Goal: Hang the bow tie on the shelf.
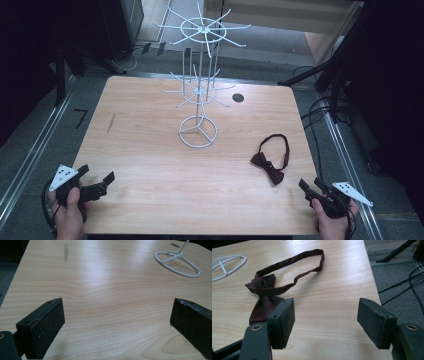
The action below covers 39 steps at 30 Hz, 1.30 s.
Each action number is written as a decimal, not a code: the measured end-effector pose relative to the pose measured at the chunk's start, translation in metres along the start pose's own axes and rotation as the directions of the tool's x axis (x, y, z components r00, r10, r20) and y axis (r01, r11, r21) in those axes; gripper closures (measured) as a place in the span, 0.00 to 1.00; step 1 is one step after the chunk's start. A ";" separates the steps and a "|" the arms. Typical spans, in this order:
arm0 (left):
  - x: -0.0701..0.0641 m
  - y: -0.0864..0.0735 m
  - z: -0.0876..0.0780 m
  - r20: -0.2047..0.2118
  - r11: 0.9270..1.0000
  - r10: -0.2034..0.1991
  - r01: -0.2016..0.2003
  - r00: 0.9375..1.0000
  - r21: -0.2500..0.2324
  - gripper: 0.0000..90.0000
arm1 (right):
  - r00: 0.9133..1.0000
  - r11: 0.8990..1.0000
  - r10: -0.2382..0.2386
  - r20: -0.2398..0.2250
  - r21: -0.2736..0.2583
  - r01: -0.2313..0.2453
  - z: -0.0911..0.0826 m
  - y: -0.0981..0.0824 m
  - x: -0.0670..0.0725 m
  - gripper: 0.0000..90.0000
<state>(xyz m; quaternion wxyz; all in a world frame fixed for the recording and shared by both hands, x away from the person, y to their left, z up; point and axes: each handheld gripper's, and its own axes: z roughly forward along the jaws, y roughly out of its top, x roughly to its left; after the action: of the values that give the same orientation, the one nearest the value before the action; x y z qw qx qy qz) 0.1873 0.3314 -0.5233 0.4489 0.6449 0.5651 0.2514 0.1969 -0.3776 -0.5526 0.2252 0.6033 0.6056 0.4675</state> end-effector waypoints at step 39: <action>0.000 0.000 0.000 0.015 1.000 0.001 -0.001 1.000 -0.001 0.00 | 0.991 0.883 -0.129 -0.041 0.450 0.134 0.088 0.070 0.089 0.16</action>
<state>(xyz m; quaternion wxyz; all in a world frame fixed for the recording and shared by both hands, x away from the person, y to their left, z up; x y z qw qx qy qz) 0.1872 0.3316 -0.5232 0.4533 0.6468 0.5612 0.2473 0.2921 -0.2797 -0.5083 0.1070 0.5941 0.7384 0.3006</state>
